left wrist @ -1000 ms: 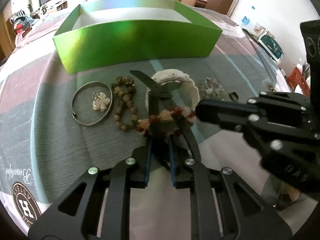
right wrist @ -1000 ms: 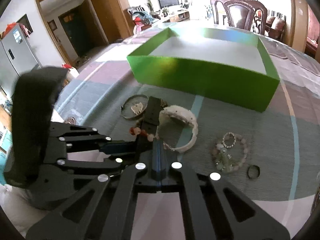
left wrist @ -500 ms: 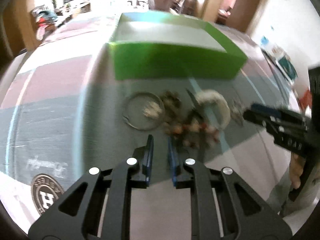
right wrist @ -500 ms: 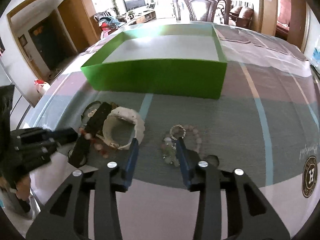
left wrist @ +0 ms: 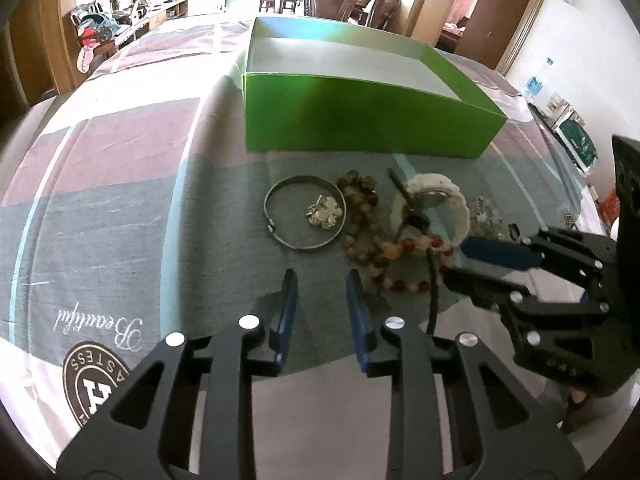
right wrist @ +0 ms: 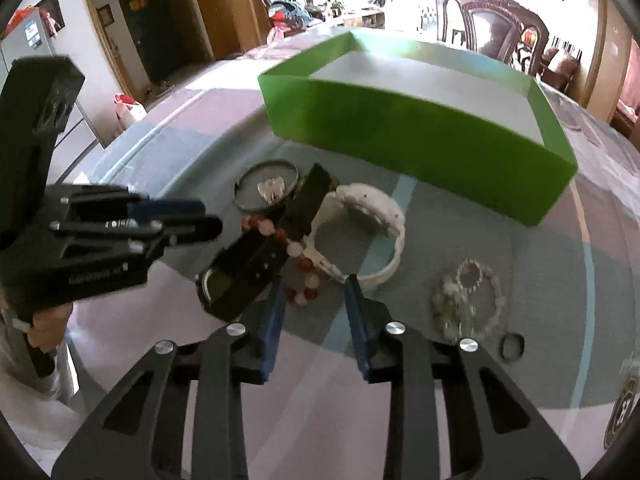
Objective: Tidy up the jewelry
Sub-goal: 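Grasp the red-and-white bead bracelet with the right tool while the left tool holds the watch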
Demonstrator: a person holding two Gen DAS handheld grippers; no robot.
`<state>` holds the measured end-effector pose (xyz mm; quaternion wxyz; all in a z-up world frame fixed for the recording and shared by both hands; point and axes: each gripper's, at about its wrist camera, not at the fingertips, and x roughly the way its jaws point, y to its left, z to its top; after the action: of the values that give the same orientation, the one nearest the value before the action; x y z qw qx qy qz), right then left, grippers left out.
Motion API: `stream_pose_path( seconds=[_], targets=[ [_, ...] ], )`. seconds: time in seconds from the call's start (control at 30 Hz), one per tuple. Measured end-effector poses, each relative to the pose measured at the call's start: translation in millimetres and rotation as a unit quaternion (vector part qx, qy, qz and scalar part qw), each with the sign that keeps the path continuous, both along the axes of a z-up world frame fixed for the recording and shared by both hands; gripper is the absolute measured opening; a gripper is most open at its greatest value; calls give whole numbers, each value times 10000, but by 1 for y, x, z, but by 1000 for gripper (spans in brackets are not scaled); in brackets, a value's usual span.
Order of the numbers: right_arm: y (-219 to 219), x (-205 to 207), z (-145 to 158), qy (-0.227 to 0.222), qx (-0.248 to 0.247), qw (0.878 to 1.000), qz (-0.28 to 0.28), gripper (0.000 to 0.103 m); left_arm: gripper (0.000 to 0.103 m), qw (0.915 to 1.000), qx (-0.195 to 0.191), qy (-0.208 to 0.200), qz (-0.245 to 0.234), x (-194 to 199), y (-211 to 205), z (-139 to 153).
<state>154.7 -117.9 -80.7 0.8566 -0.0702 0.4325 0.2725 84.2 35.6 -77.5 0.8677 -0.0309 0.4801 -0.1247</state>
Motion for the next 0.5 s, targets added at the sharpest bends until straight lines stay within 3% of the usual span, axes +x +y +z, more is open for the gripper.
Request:
stream_pose_path(
  seconds=[0.13, 0.17, 0.2, 0.27, 0.5],
  targets=[
    [9, 5, -4, -69, -76, 9999, 54, 31, 34, 9999, -141, -32, -86, -3, -1, 2],
    [12, 5, -6, -140, -110, 9998, 84, 26, 37, 9998, -165, -48, -106, -5, -1, 3],
    [13, 5, -5, -180, -156, 9997, 82, 13, 40, 9997, -190, -82, -139, -7, -1, 5],
    [11, 7, -5, -75, -81, 9999, 62, 8, 50, 9995, -224, -126, -182, -9, -1, 6],
    [-5, -4, 27, -188, 463, 9987, 98, 8, 64, 9982, -333, -215, -453, -20, -12, 13]
  ],
)
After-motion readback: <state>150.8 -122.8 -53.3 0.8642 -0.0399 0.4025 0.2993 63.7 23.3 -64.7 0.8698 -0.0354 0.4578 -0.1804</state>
